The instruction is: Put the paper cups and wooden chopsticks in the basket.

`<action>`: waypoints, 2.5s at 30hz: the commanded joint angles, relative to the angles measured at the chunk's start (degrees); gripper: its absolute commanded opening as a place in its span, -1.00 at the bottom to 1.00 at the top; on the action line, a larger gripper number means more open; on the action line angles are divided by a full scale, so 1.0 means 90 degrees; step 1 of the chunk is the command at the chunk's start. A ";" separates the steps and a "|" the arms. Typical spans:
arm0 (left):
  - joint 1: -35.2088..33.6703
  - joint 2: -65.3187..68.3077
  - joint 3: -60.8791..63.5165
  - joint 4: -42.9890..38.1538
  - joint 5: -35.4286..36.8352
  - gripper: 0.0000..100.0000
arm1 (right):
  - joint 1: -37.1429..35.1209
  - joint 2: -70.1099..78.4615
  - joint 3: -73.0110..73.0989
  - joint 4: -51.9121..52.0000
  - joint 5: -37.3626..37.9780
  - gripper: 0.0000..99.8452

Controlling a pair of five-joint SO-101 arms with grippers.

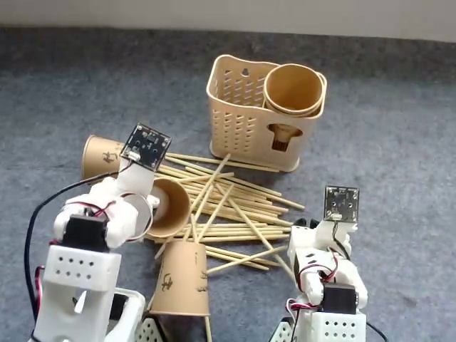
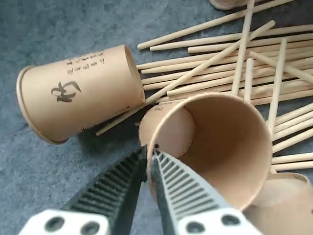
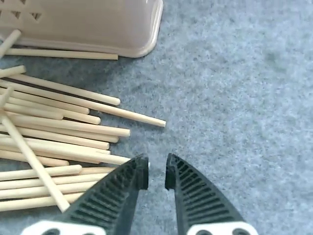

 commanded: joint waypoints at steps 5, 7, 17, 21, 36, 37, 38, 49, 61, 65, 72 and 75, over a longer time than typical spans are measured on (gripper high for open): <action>-0.0073 -0.0786 -0.0132 0.0361 -0.0029 -0.99 | 0.0073 -0.0073 0.0679 -0.0083 0.0098 -0.86; -0.0073 -0.0786 -0.0259 0.0469 -0.0029 -0.99 | 0.0073 -0.0073 0.0679 -0.0083 0.0098 -0.86; -0.0044 -0.0786 -0.1529 0.0928 0.0264 -0.99 | 0.0073 -0.0073 0.0679 -0.0083 0.0098 -0.86; -0.0034 -0.0786 -0.1890 0.0889 0.0576 -0.99 | 0.0073 -0.0073 0.0679 -0.0083 0.0098 -0.86; 0.1031 -0.0777 -0.3023 0.0440 0.1446 -0.99 | 0.0073 -0.0063 0.0679 -0.0054 0.0098 -0.87; 0.1050 -0.0777 -0.3004 0.0283 0.1446 -0.99 | 0.0073 -0.0063 0.0679 -0.0054 0.0098 -0.87; 0.1070 -0.0777 -0.2994 0.0147 0.1446 -0.99 | 0.0073 -0.0063 0.0679 -0.0054 0.0098 -0.87; 0.1988 -0.0777 -0.2984 -0.0840 0.1592 -0.99 | 0.0073 -0.0063 0.0679 -0.0054 0.0098 -0.87; 0.2027 -0.0777 -0.2330 -0.2198 0.2374 -0.99 | 0.0073 -0.0063 0.0679 -0.0054 0.0098 -0.87; 0.2027 -0.0777 -0.1910 -0.3057 0.2647 -0.99 | 0.0073 -0.0063 0.0679 -0.0054 0.0098 -0.87; 0.2603 -0.0777 -0.1411 -0.4142 0.2872 -0.99 | 0.0083 -0.0063 0.0679 -0.0073 0.0107 -0.95; 0.3013 -0.0767 -0.1216 -0.4532 0.2862 -0.99 | 0.0073 -0.0063 0.0679 -0.0093 0.0254 -0.99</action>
